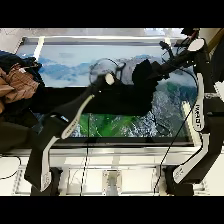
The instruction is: Fold the clothes and pants, and hang the long-sleeved shirts on hangers.
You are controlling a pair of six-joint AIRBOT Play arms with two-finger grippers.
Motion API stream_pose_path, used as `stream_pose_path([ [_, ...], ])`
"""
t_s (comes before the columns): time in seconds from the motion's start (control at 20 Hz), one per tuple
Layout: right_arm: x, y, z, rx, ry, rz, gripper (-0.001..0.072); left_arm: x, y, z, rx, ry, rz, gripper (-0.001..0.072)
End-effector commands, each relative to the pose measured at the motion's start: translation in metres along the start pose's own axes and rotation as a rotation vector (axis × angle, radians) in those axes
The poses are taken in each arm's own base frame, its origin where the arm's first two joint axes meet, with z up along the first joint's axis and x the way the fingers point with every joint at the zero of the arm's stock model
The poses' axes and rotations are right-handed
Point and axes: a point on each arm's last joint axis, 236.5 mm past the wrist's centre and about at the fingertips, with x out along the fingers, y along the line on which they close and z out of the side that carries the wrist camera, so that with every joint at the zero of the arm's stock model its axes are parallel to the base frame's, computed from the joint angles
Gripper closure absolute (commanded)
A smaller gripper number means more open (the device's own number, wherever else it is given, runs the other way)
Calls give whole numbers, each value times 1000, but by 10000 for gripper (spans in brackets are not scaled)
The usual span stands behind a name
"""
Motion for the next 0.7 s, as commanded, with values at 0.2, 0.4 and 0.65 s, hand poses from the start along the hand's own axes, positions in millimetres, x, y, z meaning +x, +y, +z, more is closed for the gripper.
stream_pose_path([
  [0.2,93,52,22,23,-61,-54,689,-193,59,78,-31,-148,71,699],
  [0.4,166,112,32,-68,-125,-27,689,-271,68,92,-28,-229,108,699],
  [0.65,208,159,22,-167,-153,-14,145,-303,60,84,37,-221,123,699],
])
